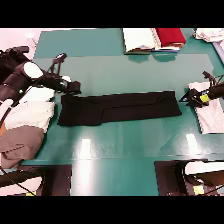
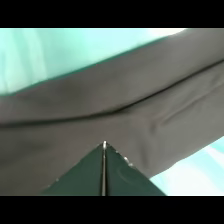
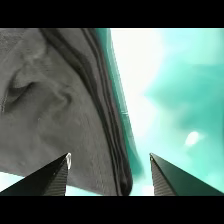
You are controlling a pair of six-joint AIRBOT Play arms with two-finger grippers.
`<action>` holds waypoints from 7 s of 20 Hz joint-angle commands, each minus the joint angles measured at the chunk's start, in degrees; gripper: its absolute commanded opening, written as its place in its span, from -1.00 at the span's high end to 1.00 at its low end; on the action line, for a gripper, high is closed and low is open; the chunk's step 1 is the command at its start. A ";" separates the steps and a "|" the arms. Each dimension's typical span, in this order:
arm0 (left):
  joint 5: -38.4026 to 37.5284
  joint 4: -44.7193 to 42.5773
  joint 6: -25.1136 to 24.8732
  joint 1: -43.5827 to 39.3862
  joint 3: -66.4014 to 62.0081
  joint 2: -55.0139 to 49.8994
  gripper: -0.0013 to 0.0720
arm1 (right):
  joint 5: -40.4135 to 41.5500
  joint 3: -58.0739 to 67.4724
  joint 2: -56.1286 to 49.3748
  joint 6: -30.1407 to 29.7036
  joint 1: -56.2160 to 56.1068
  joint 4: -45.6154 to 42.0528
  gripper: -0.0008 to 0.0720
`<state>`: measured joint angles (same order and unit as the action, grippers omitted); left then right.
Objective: Fold the shirts.
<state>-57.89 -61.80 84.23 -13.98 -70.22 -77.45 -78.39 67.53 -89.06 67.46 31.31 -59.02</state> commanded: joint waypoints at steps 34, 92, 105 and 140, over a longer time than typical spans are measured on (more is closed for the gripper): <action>-0.85 -8.72 7.23 -4.81 -23.41 -10.67 0.90 | 7.58 28.44 9.86 4.81 -51.01 19.08 0.93; 7.93 -16.57 9.01 -14.49 -22.45 7.67 0.90 | 9.62 36.06 -1.03 18.97 8.04 -3.61 0.93; 6.29 -15.98 8.74 -14.49 -22.45 7.67 0.90 | 4.68 36.04 8.59 19.71 8.07 -4.13 0.93; 5.25 -17.25 8.33 -14.49 -22.45 7.69 0.90 | 9.97 12.72 31.30 19.87 -24.04 -10.10 -0.40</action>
<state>-53.10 -79.07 92.51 -28.45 -92.66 -69.76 -72.18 79.42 -57.65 87.37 19.18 -70.63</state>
